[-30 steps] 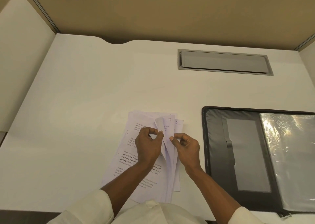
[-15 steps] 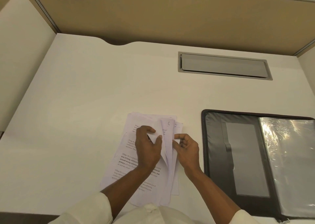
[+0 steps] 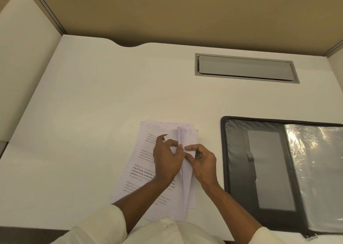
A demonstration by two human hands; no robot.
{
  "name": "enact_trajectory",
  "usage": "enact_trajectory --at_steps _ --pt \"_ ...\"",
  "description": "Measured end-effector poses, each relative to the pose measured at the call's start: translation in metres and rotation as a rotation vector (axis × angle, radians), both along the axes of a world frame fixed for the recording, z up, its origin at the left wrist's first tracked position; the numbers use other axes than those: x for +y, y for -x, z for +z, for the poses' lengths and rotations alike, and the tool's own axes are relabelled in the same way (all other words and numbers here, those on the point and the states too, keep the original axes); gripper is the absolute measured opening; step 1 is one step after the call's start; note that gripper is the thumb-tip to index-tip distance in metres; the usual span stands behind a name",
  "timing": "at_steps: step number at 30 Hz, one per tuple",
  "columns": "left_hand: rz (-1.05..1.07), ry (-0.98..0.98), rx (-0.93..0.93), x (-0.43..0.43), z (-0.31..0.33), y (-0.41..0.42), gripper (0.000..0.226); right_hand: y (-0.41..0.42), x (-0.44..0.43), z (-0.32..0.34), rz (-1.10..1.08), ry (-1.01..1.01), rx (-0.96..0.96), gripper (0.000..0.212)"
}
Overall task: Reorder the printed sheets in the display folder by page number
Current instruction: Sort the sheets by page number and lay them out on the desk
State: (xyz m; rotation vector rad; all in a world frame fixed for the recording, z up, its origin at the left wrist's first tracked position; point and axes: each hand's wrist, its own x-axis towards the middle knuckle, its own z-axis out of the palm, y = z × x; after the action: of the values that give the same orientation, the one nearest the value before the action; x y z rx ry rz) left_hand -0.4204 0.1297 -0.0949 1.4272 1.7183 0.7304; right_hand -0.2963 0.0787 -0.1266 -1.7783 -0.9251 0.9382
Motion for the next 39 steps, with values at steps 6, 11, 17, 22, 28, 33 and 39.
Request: enact_trajectory --at_steps 6,11,17,22,28,33,39 --pt "0.098 -0.005 -0.036 0.004 0.002 0.005 0.027 0.001 -0.002 0.001 -0.111 0.016 0.077 0.026" --pt "0.136 0.026 -0.102 0.002 -0.001 0.007 0.027 -0.001 -0.002 -0.004 -0.148 0.060 0.124 0.025" --pt "0.161 0.013 -0.115 0.001 -0.002 0.011 0.025 -0.002 -0.001 -0.004 -0.137 0.076 0.119 0.022" --pt "0.061 -0.159 -0.054 0.001 0.002 0.012 0.030 -0.002 0.000 -0.001 -0.110 0.076 0.066 0.028" --pt "0.010 -0.166 -0.073 -0.002 0.002 0.012 0.024 0.005 0.005 0.009 -0.125 0.079 0.015 0.020" --pt "0.024 -0.100 -0.117 -0.001 0.011 0.019 0.023 0.004 0.012 0.015 -0.097 0.190 -0.040 0.030" --pt "0.092 -0.070 -0.108 0.003 0.019 0.032 0.027 0.008 0.015 0.013 -0.127 0.174 -0.100 0.013"
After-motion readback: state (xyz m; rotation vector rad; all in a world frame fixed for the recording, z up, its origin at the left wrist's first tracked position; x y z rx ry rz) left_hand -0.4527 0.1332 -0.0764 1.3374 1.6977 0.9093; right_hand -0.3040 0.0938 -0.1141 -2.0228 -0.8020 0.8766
